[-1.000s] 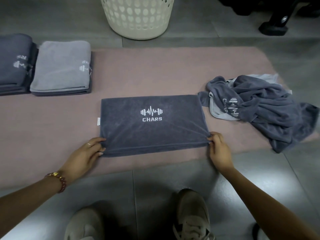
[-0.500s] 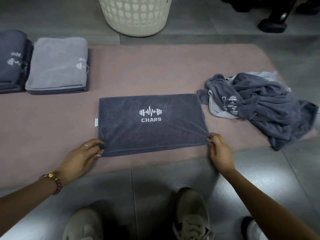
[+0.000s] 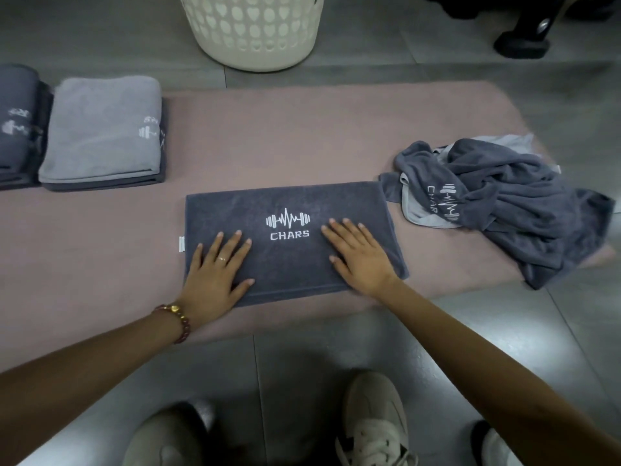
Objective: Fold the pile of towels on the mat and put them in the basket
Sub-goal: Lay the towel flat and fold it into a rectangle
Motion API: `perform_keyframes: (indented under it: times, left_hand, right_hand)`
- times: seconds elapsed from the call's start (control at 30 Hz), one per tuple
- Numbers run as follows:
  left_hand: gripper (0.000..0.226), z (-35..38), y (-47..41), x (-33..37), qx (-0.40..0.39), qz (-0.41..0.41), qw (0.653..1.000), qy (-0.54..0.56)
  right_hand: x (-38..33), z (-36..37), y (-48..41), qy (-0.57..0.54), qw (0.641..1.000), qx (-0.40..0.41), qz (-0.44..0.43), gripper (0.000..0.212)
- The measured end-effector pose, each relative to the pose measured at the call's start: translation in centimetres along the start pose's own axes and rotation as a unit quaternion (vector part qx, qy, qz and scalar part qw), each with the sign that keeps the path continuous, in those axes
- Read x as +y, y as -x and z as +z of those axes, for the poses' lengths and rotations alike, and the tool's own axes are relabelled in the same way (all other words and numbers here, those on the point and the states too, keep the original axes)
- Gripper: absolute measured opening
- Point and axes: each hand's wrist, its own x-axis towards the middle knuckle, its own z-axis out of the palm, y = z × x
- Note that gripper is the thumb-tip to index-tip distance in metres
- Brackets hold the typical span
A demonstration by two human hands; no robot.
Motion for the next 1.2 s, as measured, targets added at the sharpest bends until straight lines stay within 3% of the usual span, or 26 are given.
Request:
perform_keyframes:
  times: [0.07, 0.13, 0.23, 0.33, 0.37, 0.43, 0.5, 0.57, 0.73, 0.9, 1.0, 1.13, 1.2]
  left_hand:
    - [0.073, 1.1, 0.7, -0.3, -0.020, -0.010, 0.999, -0.033]
    - [0.073, 1.2, 1.2, -0.9, -0.026, 0.002, 0.998, -0.049]
    - [0.076, 1.1, 0.9, -1.4, -0.028, 0.015, 0.999, -0.042]
    - [0.087, 0.7, 0.0, -1.2, -0.014, -0.040, 0.999, 0.004]
    - [0.088, 0.2, -0.7, -1.2, -0.002, -0.056, 0.998, 0.015]
    - [0.086, -1.1, -2.9, -1.5, 0.015, -0.071, 0.997, 0.018]
    - [0.085, -1.8, -5.5, -2.1, 0.014, -0.076, 0.997, 0.007]
    - [0.088, -1.7, -7.6, -2.7, -0.008, -0.070, 0.997, -0.010]
    - [0.093, -0.6, -8.3, -5.0, -0.033, -0.116, 0.993, -0.014]
    - [0.103, -2.4, -9.7, -6.0, -0.079, -0.209, 0.974, 0.038]
    - [0.101, -3.6, -9.7, -5.6, -0.054, -0.192, 0.980, 0.018]
    - [0.083, -1.0, -5.6, -2.8, -0.001, 0.047, 0.998, -0.045]
    - [0.073, 0.7, -2.6, -1.6, -0.007, 0.088, 0.994, -0.059]
  right_hand:
    - [1.1, 0.7, 0.8, 0.006, 0.999, -0.030, 0.027, 0.075]
    - [2.5, 1.2, 2.5, -0.002, 0.996, -0.008, 0.092, 0.081]
    - [2.2, 1.4, 3.0, -0.013, 0.982, -0.013, 0.190, 0.079]
    - [0.8, 0.6, 0.5, -0.060, 0.943, 0.013, 0.327, 0.075]
    - [0.6, 0.2, -0.4, -0.063, 0.945, 0.037, 0.319, 0.075]
    - [0.2, -0.6, -2.3, -0.039, 0.979, 0.057, 0.194, 0.073]
    - [0.1, -0.7, -4.3, 0.018, 0.999, 0.006, 0.032, 0.076]
    - [1.3, -0.4, -6.1, 0.052, 0.997, -0.047, -0.024, 0.079]
    - [5.6, 0.1, -6.6, -0.012, 0.978, -0.002, 0.207, 0.068]
    - [5.6, -1.4, -8.9, -0.005, 0.949, -0.063, 0.309, 0.076]
    - [3.2, -1.5, -8.1, 0.035, 0.977, 0.007, 0.210, 0.075]
    - [-1.3, 0.8, -3.0, 0.031, 0.998, 0.047, -0.033, 0.061]
    - [-1.6, 2.3, -0.4, 0.046, 0.998, 0.016, -0.050, 0.058]
